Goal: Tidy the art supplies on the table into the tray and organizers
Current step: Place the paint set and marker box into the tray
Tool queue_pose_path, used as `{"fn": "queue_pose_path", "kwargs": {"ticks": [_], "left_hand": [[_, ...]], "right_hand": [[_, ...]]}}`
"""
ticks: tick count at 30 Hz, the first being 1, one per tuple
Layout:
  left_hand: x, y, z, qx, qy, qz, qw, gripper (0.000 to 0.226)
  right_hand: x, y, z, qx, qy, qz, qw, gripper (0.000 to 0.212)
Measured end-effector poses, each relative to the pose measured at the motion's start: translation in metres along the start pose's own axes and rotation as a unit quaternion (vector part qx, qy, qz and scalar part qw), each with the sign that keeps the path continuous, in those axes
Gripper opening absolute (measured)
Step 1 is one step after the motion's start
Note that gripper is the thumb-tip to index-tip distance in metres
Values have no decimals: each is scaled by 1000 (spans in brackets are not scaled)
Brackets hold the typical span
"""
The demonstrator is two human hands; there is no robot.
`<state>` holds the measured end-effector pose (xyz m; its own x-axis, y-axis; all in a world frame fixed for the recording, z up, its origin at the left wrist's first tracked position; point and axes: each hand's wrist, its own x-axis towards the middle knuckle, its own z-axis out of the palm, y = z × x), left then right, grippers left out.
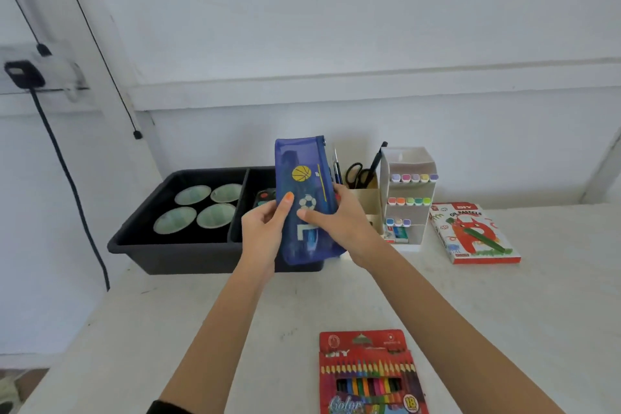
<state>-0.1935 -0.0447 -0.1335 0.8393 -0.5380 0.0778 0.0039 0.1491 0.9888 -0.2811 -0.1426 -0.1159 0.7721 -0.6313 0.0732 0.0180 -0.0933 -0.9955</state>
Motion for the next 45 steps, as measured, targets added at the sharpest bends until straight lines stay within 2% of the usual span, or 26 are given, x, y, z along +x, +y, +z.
{"fn": "queue_pose_path", "kwargs": {"ticks": [5, 8, 10, 15, 18, 21, 24, 26, 28, 30, 32, 34, 35, 38, 39, 40, 43, 45], "left_hand": [[51, -9, -19, 29, -27, -55, 998, 28], [74, -23, -25, 77, -58, -59, 994, 41], [86, -31, -25, 101, -60, -59, 991, 40], [107, -55, -24, 192, -101, -77, 973, 36], [111, -64, -22, 259, -126, -98, 953, 48], [117, -74, -18, 402, -165, -55, 899, 47], [116, -75, -17, 583, -176, -1, 793, 46], [115, -74, -17, 651, -185, 10, 736, 49], [117, -73, -15, 661, -233, -27, 712, 54], [118, -73, -14, 657, -275, -80, 698, 56], [120, -73, -13, 645, -286, -99, 702, 57], [121, -74, -14, 627, -267, -91, 726, 55], [121, -76, -15, 612, -242, -74, 750, 53], [114, -73, -17, 503, -107, 33, 857, 40], [107, -68, -17, 469, -61, 81, 878, 35], [99, -63, -17, 445, -25, 132, 886, 31], [66, -57, -15, 402, 32, 283, 870, 21], [39, -61, -12, 368, 46, 310, 875, 19]], "right_hand": [[40, 17, 30, -76, 64, -15, 995, 55], [56, 25, 39, -135, 90, -21, 987, 54], [64, 34, 45, -183, 96, -24, 978, 55], [83, 59, 51, -351, 58, 24, 934, 59], [94, 72, 55, -459, 25, 69, 885, 49], [103, 78, 56, -521, -31, 92, 848, 37], [111, 80, 56, -548, -104, 106, 823, 41], [116, 85, 56, -558, -135, 124, 810, 54], [118, 89, 58, -580, -152, 140, 788, 66], [116, 89, 60, -594, -152, 142, 777, 69], [114, 87, 59, -594, -128, 138, 782, 67], [108, 81, 61, -598, -85, 119, 788, 64], [106, 79, 61, -600, -55, 96, 793, 59], [97, 71, 59, -563, 68, -21, 823, 35], [93, 69, 56, -538, 91, -62, 836, 31], [87, 68, 54, -509, 94, -93, 850, 30], [61, 68, 45, -429, 58, -143, 890, 27], [41, 70, 35, -402, 63, -169, 898, 24]]}}
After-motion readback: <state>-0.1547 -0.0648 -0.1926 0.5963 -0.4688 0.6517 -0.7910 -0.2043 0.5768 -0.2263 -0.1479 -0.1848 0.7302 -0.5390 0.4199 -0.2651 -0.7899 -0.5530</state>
